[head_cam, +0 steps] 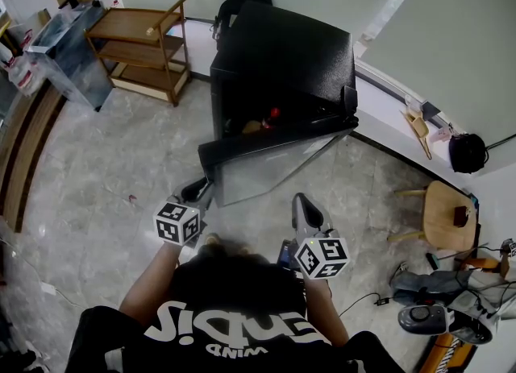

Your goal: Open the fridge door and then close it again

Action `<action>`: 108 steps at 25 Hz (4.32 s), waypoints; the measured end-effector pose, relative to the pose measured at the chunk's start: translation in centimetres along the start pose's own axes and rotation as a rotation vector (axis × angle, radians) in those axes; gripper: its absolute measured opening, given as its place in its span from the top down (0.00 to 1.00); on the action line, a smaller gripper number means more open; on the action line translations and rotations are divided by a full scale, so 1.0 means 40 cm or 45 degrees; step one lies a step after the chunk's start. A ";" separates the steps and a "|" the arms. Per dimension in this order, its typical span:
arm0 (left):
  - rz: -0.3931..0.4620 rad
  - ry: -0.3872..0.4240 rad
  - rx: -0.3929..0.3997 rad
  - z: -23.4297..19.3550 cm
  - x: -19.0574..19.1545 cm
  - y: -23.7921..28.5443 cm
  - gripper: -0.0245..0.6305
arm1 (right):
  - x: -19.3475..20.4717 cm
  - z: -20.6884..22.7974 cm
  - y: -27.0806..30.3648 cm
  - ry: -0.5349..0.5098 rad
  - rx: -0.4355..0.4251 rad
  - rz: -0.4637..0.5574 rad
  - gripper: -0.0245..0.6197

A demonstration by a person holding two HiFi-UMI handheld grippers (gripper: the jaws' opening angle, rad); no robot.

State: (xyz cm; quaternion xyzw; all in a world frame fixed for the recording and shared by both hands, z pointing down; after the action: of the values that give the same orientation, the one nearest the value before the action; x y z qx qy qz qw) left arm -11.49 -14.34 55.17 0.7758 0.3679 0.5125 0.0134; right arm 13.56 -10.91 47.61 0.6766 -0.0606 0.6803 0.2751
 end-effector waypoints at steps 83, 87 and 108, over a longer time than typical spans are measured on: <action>0.171 0.015 0.006 0.010 -0.202 0.041 0.96 | -0.010 0.052 0.011 0.022 0.026 0.019 0.96; 0.206 0.023 0.027 0.044 -0.192 -0.010 0.96 | -0.010 0.026 0.016 0.008 -0.006 0.025 0.96; 0.267 0.134 -0.017 0.105 -0.168 -0.167 0.96 | -0.040 -0.049 0.018 -0.093 -0.064 0.043 0.96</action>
State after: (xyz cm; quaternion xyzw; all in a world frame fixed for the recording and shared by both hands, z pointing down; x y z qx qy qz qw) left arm -13.19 -11.89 45.23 0.7820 0.2815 0.5534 -0.0545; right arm 11.39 -11.11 46.14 0.6927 -0.0992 0.6579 0.2783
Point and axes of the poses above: the fingertips, and each gripper's own axes: y forward along the fingers, z to its right, x out of its underside, the point moved 4 cm from there along -y, backward along the fingers, and after that the axes turned 11 degrees about -y, right-handed, at the moved point
